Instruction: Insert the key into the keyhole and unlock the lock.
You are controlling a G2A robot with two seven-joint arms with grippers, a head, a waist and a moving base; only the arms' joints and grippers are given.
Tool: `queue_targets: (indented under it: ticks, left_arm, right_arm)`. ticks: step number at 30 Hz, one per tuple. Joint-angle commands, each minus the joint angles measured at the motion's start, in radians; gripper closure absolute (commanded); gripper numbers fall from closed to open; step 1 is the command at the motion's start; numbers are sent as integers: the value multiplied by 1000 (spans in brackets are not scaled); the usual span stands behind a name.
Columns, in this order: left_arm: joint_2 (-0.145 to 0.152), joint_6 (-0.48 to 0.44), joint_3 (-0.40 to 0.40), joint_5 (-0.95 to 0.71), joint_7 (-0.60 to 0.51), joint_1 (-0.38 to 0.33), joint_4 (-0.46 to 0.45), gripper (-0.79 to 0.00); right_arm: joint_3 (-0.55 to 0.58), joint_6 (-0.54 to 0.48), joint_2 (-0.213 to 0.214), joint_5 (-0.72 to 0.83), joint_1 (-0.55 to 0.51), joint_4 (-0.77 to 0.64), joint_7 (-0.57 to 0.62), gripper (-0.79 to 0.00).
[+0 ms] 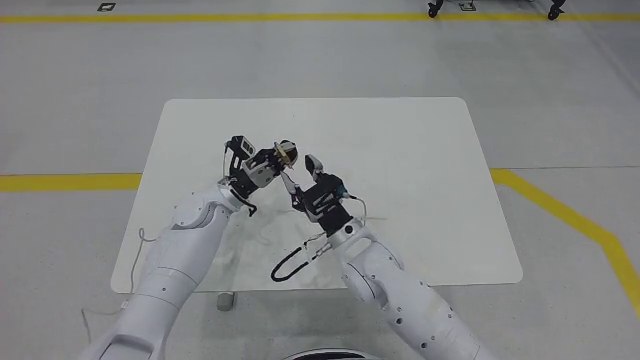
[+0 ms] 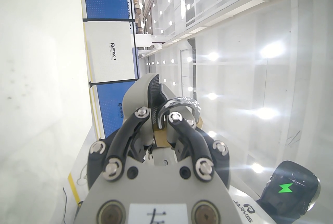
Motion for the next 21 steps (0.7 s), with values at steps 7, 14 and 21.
queue_targets:
  ticks: [7, 14, 21]
  left_arm:
    - [2, -49, -10, 73, 36, 3, -8, 0]
    - [3, -74, -13, 112, 58, 23, -36, 0]
    - [4, -74, -17, 129, 63, 35, -52, 0]
  right_arm:
    - [60, -103, 17, 44, -47, -47, 41, -191]
    - [71, -182, 16, 136, -19, -23, 90, -191]
    - [71, -194, 12, 162, 3, 0, 99, 0]
